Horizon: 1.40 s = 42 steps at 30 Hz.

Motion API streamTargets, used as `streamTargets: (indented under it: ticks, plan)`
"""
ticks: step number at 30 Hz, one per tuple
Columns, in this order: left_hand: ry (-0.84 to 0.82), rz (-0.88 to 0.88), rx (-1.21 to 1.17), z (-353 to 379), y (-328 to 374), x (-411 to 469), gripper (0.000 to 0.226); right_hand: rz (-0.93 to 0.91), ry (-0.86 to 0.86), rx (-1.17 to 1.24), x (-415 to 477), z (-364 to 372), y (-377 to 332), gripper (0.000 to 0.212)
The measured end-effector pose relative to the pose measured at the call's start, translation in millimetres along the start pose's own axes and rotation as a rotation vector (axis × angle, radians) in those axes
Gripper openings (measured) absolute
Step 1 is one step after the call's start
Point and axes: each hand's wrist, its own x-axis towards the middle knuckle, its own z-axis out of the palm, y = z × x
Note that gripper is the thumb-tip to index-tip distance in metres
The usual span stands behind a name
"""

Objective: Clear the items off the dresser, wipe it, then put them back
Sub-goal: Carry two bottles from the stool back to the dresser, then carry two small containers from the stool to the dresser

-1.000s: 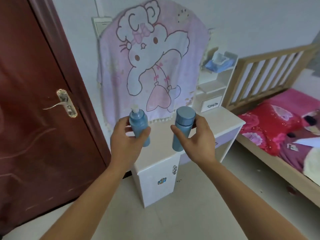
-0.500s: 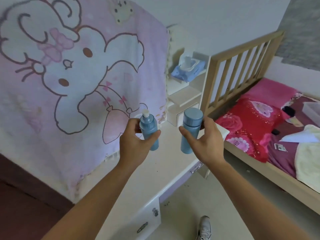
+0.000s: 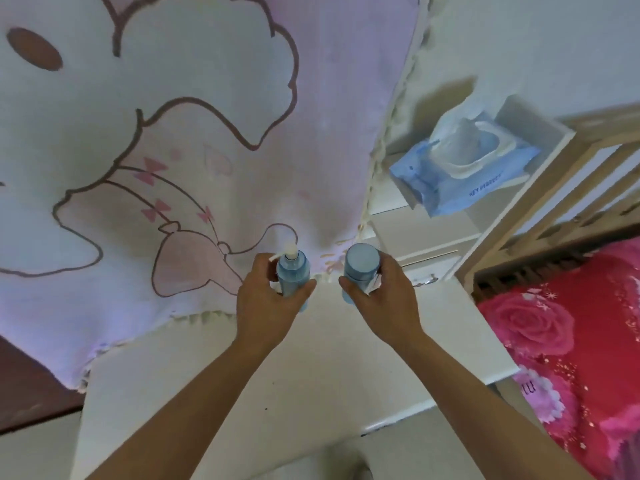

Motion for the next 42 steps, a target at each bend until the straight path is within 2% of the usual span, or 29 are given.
streamTargets:
  ticks: [8, 14, 27, 32, 35, 38, 42]
  plan:
    - [-0.015, -0.235, 0.053, 76, -78, 29, 0.055, 0.084, -0.134, 0.100, 45, 64, 73, 0.060]
    - [-0.047, -0.311, 0.050, 114, -120, 39, 0.055, 0.093, -0.151, 0.089, 59, 92, 107, 0.065]
    - [-0.083, -0.281, 0.143, 137, -157, 48, 0.057, 0.141, -0.132, 0.078, 68, 102, 125, 0.065]
    - [-0.129, -0.280, 0.163, 136, -152, 48, 0.062, 0.141, -0.181, -0.020, 64, 95, 119, 0.083]
    - [-0.179, -0.252, 0.254, 120, -138, 47, 0.072, 0.077, -0.198, -0.090, 57, 79, 102, 0.081]
    - [-0.249, -0.176, 0.344, 91, -113, 49, 0.077, -0.100, -0.140, -0.140, 49, 55, 72, 0.075]
    - [-0.144, -0.058, 0.469, 32, -67, 49, 0.055, -0.384, -0.093, -0.162, 51, 40, 16, 0.054]
